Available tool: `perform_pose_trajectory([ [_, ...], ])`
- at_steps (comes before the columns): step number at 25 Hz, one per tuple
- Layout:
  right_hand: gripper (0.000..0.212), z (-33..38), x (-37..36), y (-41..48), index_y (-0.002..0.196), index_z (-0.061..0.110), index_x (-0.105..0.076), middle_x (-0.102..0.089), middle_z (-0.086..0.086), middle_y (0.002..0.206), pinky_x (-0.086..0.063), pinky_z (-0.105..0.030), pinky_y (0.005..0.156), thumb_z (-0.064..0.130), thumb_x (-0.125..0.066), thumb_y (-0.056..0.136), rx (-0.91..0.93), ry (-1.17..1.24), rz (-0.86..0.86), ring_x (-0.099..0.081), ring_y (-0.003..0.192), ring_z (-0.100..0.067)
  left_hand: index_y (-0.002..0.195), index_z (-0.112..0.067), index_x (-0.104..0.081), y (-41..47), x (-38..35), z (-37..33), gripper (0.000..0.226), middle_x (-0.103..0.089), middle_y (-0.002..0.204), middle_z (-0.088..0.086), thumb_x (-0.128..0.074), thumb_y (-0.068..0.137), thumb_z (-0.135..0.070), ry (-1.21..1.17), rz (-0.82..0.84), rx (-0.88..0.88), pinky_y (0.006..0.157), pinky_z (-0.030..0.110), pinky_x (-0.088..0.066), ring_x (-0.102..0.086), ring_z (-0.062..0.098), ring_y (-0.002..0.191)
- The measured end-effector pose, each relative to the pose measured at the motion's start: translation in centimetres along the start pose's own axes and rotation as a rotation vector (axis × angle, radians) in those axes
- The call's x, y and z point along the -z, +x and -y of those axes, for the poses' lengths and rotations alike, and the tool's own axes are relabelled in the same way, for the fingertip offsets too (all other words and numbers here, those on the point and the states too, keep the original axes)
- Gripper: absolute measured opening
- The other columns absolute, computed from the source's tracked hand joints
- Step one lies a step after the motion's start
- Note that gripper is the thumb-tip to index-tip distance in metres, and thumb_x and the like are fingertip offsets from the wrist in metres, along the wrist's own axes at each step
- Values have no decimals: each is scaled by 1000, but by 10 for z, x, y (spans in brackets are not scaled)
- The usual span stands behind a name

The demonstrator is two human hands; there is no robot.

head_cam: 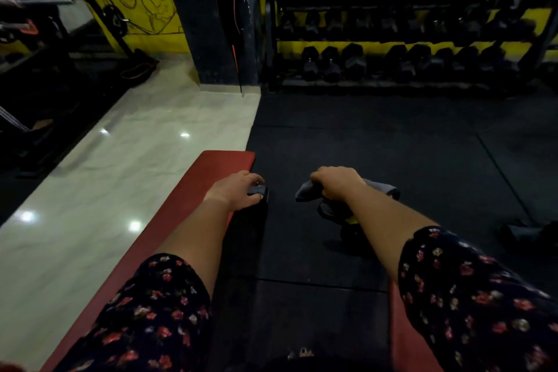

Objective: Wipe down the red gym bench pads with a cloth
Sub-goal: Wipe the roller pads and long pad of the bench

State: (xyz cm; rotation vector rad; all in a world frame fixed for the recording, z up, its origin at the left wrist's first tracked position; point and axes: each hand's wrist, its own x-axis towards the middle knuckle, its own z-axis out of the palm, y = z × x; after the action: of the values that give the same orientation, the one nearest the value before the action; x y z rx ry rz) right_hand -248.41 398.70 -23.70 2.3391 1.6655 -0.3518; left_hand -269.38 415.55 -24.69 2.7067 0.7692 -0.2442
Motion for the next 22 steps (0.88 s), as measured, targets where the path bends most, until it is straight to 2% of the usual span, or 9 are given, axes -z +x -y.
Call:
perform_pose_trajectory([
  [3,34,3,5,21,126,25,-50,-51,-1,129,-45,-41,77,15,-51,94,48,-23,-22,-54,112,-27,135,-30,-51,12,4,5,47,-52,130,-5,-59,91,-43,-35,-42,21,93,33,-46,-54,18,116],
  [7,36,11,24,54,130,25,-49,-49,-1,132,-43,-40,77,18,-50,94,100,-5,-69,-54,115,-26,134,-31,-52,31,17,28,49,-54,126,-3,-59,88,-47,-54,-107,102,93,42,-49,-56,20,113],
  [10,33,11,37,83,126,26,-49,-49,-1,130,-40,-41,76,19,-49,94,108,-28,-115,-56,112,-27,134,-31,-51,50,23,48,51,-54,128,-3,-58,87,-48,-52,-121,120,95,44,-48,-54,21,116],
  [18,35,9,72,203,128,27,-49,-48,-2,129,-41,-43,78,19,-50,94,83,-37,-92,-55,112,-31,135,-31,-52,133,52,119,48,-50,135,-4,-59,89,-42,-177,-142,177,97,37,-46,-53,18,119],
  [22,37,18,93,256,129,29,-50,-50,-1,127,-41,-43,80,21,-51,93,150,-69,-105,-55,113,-28,134,-35,-50,165,65,155,50,-50,135,-6,-57,87,-49,-125,-127,226,96,39,-47,-52,18,120],
])
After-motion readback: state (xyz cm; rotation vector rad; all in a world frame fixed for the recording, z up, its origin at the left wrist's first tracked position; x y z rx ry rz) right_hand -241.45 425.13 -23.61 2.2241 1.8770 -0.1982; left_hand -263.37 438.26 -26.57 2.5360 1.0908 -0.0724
